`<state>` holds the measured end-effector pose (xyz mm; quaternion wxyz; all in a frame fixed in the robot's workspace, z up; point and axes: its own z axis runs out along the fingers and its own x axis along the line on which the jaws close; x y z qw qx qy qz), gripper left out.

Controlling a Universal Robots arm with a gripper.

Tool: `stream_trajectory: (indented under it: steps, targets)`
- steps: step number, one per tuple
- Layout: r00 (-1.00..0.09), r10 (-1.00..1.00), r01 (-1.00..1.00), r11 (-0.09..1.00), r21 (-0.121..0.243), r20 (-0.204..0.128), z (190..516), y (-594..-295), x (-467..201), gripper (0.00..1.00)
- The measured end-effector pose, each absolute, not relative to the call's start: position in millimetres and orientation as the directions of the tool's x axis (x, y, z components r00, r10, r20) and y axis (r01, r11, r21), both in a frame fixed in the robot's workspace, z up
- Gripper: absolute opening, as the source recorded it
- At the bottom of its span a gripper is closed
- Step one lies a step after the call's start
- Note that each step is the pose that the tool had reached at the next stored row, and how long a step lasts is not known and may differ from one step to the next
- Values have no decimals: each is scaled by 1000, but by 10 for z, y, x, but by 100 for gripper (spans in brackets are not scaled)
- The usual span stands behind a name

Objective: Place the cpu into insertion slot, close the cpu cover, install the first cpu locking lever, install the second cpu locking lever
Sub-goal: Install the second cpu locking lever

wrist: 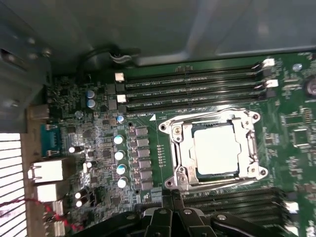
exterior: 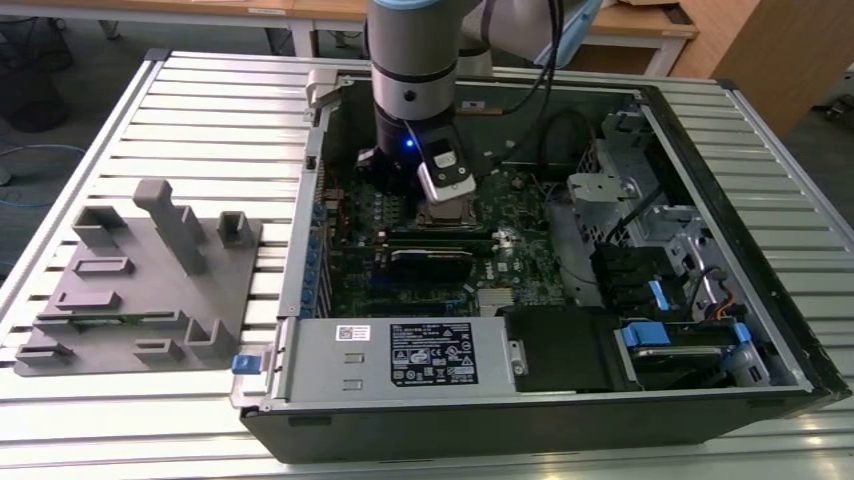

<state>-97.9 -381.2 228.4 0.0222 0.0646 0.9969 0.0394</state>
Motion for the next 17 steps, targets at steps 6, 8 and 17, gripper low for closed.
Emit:
stream_trajectory:
  steps: [6,8,17]
  targets:
    - [-991,130,127,989,82,-39,2309,-3811,-978,11]
    - [-991,130,127,989,81,-39,2310,-3811,-949,11]
    - [-991,131,127,989,81,-39,2303,-3804,-569,11]
